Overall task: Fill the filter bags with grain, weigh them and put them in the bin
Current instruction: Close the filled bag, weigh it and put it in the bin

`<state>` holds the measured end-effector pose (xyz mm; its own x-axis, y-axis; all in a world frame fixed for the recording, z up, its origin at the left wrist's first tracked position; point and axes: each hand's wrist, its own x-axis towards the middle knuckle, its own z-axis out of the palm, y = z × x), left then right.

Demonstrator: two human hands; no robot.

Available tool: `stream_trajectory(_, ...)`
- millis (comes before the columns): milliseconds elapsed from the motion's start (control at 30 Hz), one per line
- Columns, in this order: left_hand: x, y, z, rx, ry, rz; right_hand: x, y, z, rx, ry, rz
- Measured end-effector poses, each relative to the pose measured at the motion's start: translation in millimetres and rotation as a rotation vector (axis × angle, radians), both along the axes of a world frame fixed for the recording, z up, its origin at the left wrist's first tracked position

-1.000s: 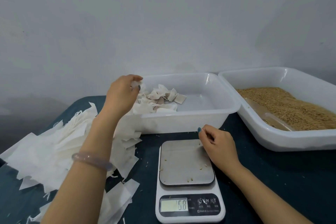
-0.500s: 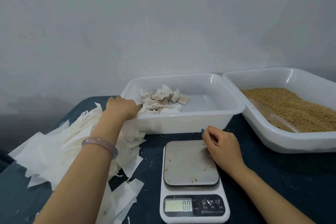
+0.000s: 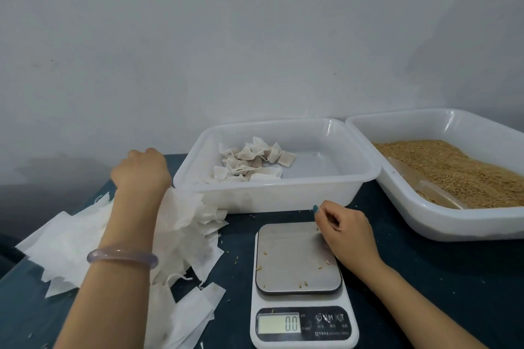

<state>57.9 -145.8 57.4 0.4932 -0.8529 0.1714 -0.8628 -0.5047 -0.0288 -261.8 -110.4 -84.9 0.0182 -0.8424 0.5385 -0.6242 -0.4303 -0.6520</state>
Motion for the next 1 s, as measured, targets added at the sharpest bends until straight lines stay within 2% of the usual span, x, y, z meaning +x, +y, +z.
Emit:
stream_trajectory(367, -4, 20, 1, -0.056, 0.079, -0.045, -1, 0, 1, 0.003, -0.007, -0.017)
stream_trajectory(500, -4, 29, 10, -0.061, 0.013, -0.036, -1, -1, -1, 0.004, -0.010, -0.016)
stream_trajectory(667, -13, 33, 18, -0.291, -0.014, -0.116, -1, -1, 1, -0.001, -0.020, -0.009)
stream_trajectory(867, -41, 32, 22, -0.705, -0.058, -0.325, -1, -1, 1, 0.004, -0.045, -0.007)
stream_trajectory(933, -54, 33, 21, -0.892, 0.035, -0.451, -1, -1, 1, 0.009, -0.058, -0.002)
stream_trajectory(1000, -67, 34, 16, -1.031, 0.305, -0.586, -1, -2, 1, 0.016, -0.082, 0.002)
